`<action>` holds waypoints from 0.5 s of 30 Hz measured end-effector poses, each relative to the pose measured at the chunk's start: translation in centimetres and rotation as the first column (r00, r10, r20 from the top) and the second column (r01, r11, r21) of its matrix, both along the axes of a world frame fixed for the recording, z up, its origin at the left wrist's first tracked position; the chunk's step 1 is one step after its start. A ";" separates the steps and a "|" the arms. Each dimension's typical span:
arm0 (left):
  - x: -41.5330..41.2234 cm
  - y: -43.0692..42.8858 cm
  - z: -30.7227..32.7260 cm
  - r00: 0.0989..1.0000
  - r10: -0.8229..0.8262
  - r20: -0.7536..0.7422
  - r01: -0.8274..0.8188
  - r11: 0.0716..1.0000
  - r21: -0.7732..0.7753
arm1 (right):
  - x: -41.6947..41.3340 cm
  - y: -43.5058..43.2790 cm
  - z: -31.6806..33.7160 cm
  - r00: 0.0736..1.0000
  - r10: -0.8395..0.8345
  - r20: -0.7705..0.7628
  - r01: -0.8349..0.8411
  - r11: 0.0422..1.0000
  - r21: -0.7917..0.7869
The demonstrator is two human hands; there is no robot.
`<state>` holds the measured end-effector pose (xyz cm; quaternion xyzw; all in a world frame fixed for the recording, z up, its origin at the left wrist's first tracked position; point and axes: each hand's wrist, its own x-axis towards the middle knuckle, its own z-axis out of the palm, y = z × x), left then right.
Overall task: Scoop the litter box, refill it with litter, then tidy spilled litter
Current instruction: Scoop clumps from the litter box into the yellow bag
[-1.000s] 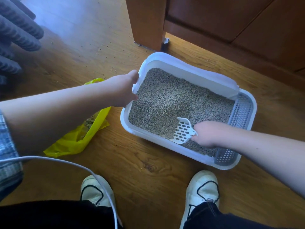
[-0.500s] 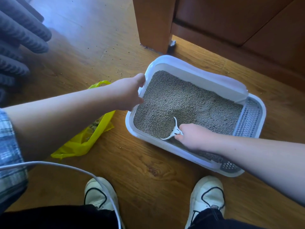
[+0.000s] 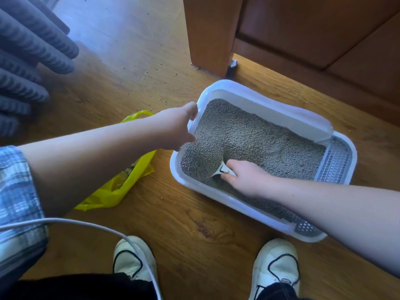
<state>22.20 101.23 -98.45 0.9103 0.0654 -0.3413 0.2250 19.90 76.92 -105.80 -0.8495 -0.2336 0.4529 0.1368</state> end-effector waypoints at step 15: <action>-0.1 -0.2 0.1 1.000 -0.001 0.004 0.001 1.000 0.014 | 0.6 -7.4 0.9 0.985 -0.102 0.140 0.094 0.994 0.057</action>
